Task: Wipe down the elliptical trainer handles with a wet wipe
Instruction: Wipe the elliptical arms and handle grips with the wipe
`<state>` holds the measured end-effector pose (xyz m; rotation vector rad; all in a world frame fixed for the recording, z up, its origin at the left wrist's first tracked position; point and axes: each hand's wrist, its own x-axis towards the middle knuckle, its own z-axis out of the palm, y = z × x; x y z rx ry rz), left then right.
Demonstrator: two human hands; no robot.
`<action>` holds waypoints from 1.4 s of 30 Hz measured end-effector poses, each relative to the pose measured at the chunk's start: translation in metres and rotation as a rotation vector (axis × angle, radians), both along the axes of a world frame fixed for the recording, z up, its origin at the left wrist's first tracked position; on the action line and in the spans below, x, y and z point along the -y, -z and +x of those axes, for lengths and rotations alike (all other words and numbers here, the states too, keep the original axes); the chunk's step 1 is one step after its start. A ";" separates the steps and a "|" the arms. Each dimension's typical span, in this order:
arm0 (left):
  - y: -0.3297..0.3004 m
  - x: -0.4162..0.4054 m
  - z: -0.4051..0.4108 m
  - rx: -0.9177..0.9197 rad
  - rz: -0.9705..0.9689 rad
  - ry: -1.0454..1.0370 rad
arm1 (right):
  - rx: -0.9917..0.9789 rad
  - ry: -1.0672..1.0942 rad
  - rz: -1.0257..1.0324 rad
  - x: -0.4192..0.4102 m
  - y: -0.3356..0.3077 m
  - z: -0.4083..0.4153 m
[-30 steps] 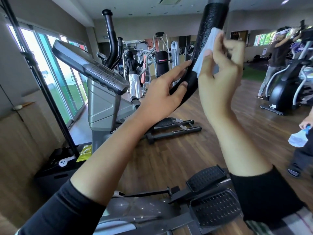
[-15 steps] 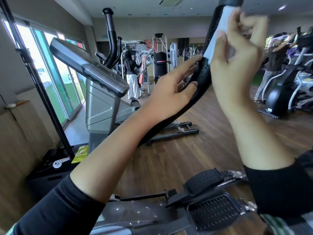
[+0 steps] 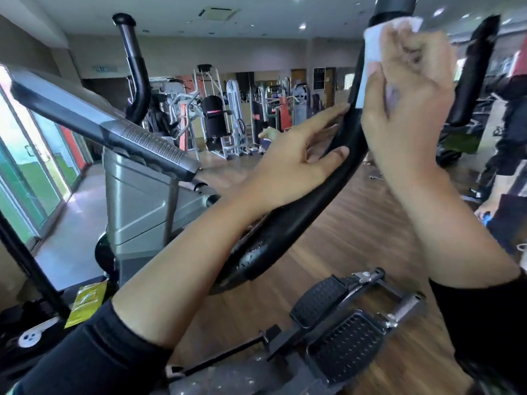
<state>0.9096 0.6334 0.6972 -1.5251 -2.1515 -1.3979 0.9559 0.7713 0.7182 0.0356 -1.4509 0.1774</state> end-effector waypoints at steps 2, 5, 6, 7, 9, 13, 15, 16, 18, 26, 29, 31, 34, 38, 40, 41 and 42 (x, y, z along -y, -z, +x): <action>0.003 0.004 -0.003 0.026 -0.001 0.028 | 0.028 0.034 -0.045 -0.004 -0.013 -0.010; 0.007 0.010 -0.007 0.051 0.006 0.062 | 0.077 0.156 0.009 -0.009 -0.008 0.000; 0.008 0.012 -0.008 0.047 -0.004 0.069 | 0.099 0.176 0.008 -0.007 -0.006 -0.001; 0.010 0.014 -0.009 0.050 -0.010 0.075 | 0.121 0.180 0.016 -0.003 -0.001 -0.001; 0.012 0.018 -0.010 0.058 -0.012 0.090 | 0.142 0.208 0.037 0.002 0.014 0.002; 0.016 0.025 -0.009 0.081 -0.014 0.117 | 0.233 0.275 0.115 0.008 0.023 0.010; 0.017 0.028 -0.008 0.090 -0.022 0.118 | 0.252 0.296 0.102 0.007 0.011 0.011; 0.018 0.031 -0.008 0.093 -0.027 0.124 | 0.258 0.307 0.088 0.007 0.005 0.010; 0.019 0.035 -0.008 0.103 -0.038 0.144 | 0.265 0.322 0.080 0.006 -0.004 0.009; 0.026 0.041 -0.007 0.178 -0.009 0.218 | 0.290 0.337 0.112 0.013 0.022 0.015; 0.027 0.038 -0.007 0.192 0.018 0.231 | 0.278 0.359 0.120 0.010 0.010 0.013; 0.029 0.037 -0.009 0.192 0.037 0.234 | 0.238 0.368 0.108 0.007 -0.002 0.009; 0.032 0.037 -0.011 0.193 0.060 0.247 | 0.219 0.360 0.080 0.007 -0.009 0.004; 0.036 0.038 -0.013 0.208 0.082 0.274 | 0.261 0.352 0.113 0.013 0.014 0.010; 0.037 0.039 -0.015 0.212 0.077 0.291 | 0.296 0.346 0.111 0.016 0.025 0.014; 0.037 0.039 -0.016 0.215 0.070 0.301 | 0.302 0.347 0.104 0.017 0.026 0.015; 0.037 0.040 -0.017 0.224 0.060 0.318 | 0.297 0.357 0.096 0.017 0.023 0.013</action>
